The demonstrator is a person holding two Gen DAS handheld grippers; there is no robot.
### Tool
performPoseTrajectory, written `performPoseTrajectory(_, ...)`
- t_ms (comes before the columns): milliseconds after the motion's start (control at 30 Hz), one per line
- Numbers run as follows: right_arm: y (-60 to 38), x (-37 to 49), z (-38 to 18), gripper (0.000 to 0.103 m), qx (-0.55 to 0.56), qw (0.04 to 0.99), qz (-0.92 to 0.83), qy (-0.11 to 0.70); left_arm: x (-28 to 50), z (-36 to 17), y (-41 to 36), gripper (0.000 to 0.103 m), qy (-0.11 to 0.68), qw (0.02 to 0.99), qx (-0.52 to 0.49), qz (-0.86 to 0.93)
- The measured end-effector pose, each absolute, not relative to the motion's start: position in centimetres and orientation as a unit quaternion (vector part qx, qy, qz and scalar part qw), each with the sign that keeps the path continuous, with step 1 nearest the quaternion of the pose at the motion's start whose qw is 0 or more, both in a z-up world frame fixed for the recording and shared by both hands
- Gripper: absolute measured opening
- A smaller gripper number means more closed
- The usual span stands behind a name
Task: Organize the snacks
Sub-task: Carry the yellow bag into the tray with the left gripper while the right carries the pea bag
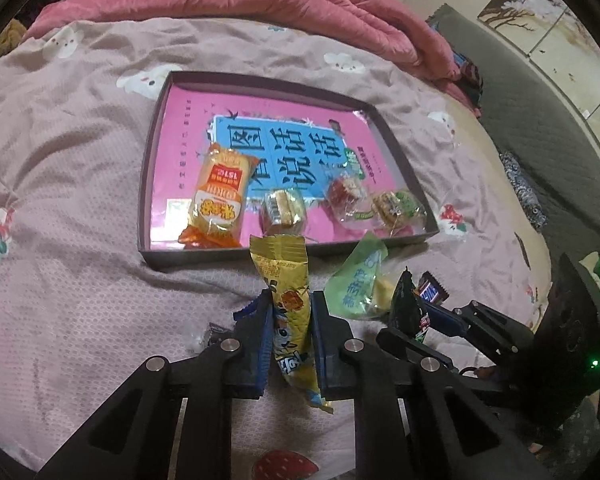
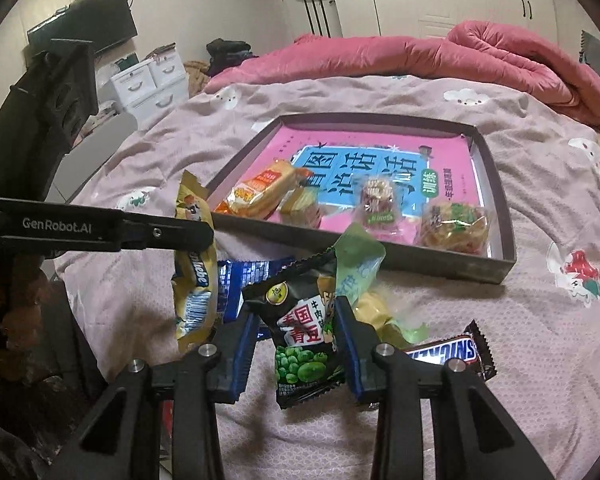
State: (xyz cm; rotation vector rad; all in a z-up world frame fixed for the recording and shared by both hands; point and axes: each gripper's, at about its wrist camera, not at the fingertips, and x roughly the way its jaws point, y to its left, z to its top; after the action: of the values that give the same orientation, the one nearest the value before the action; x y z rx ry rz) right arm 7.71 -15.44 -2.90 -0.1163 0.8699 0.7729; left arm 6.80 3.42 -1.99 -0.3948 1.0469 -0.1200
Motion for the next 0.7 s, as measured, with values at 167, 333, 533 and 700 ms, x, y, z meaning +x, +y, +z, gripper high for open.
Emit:
performPoseTrajectory(167,-15.8,7.7,-2.3,0.038,-0.047,0.841,0.364,0.397,6.6,-1.0,3.8,0.017,0.483,0.853,-0.19,-0.053)
performPoseTrajectory(333,-16.2,7.9,-1.7,0.038,-0.035,0.85,0.359,0.385,6.4,0.2,4.0,0.017,0.467,0.865,-0.18,-0.044)
performPoseTrajectory(533,-16.7,8.4,-1.2,0.038,-0.021,0.857,0.351,0.376,6.6,0.9,4.2,0.017,0.457,0.87,-0.181,-0.044)
performPoseTrajectory(700,-17.0,8.6,-1.0,0.038,-0.015,0.862,0.346,0.371,6.9,1.3,4.4,0.017,0.45,0.872,-0.186,-0.043)
